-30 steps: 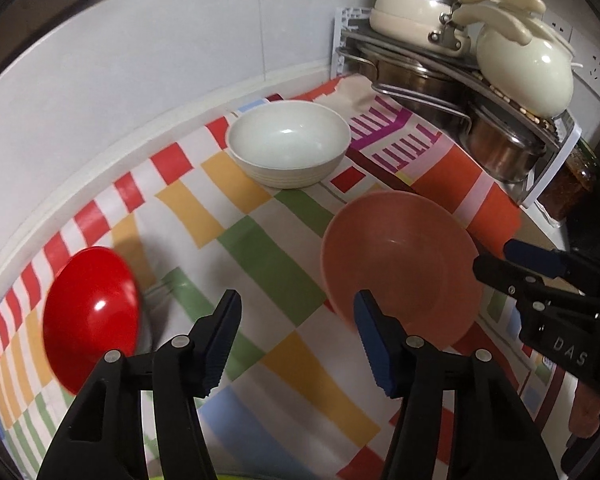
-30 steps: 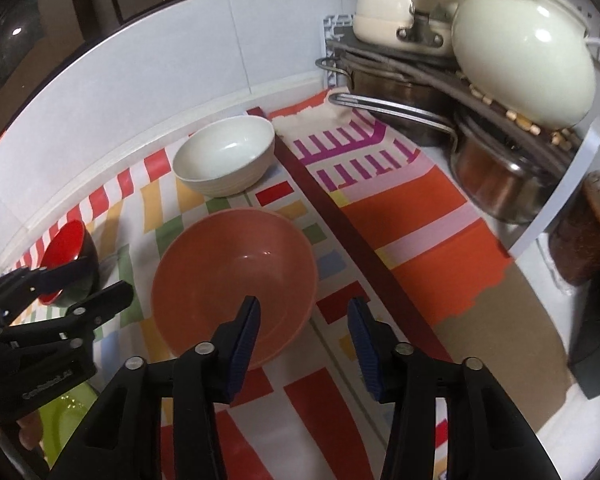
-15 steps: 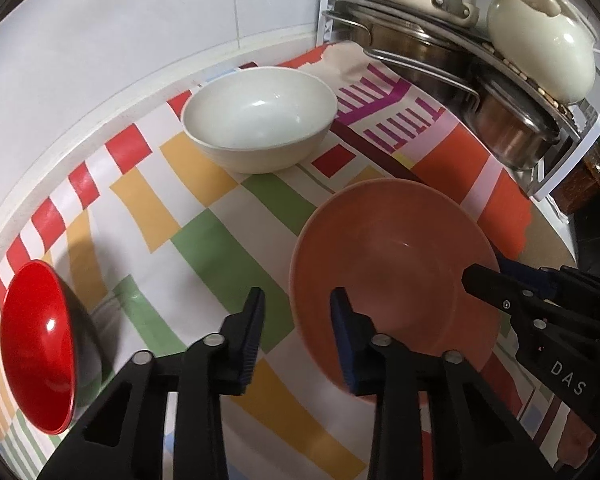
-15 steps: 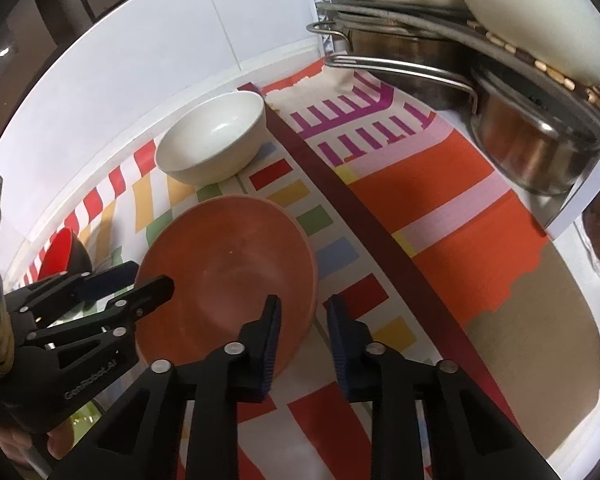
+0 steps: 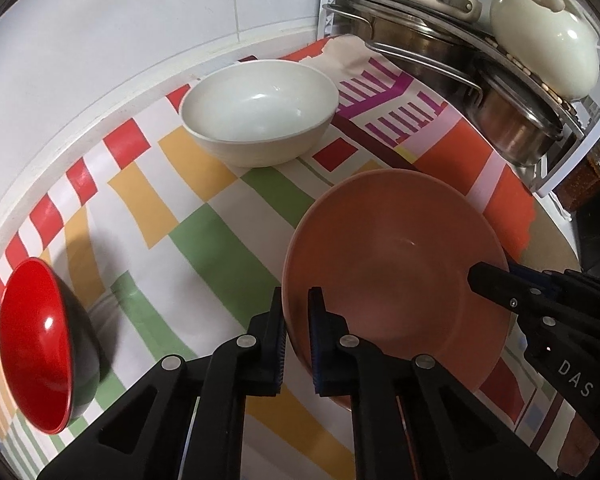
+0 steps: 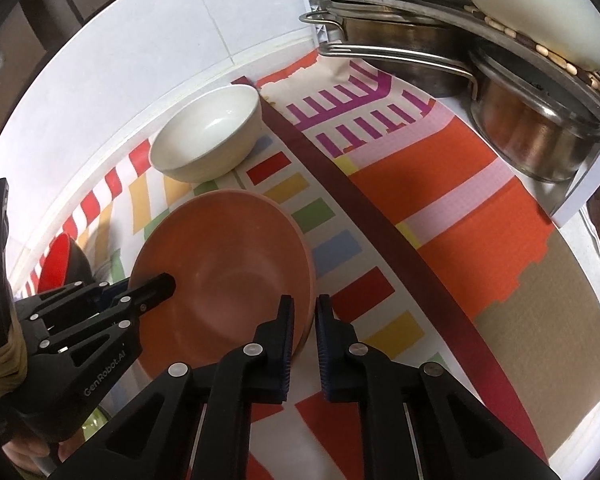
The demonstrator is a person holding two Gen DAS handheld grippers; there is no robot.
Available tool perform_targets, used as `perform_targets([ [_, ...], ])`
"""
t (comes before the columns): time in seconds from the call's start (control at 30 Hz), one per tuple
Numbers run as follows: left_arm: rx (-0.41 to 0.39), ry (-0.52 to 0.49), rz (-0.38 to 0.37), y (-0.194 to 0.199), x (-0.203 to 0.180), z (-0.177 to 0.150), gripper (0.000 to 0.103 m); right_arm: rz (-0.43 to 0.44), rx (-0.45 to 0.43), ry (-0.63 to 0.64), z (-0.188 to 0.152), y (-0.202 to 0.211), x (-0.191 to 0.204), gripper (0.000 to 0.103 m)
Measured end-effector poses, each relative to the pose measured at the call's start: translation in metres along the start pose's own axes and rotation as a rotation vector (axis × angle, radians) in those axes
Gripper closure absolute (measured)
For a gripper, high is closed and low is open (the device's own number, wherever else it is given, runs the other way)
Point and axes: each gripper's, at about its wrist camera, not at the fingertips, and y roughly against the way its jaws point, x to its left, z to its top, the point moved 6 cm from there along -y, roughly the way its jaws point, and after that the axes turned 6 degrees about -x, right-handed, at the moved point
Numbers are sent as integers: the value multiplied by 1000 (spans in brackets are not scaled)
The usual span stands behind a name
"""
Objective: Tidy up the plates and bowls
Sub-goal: 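Lift the pink bowl with both tools and carry it over the lime-green plate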
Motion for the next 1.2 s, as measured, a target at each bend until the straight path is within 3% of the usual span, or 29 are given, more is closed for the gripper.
perform_targets([
  [0.57, -88, 107, 52, 85, 35, -41, 91, 60, -52, 113, -18, 58, 59, 91],
  [1.2, -122, 283, 183, 162, 95, -137, 91, 200, -19, 303, -82, 95, 147, 91],
])
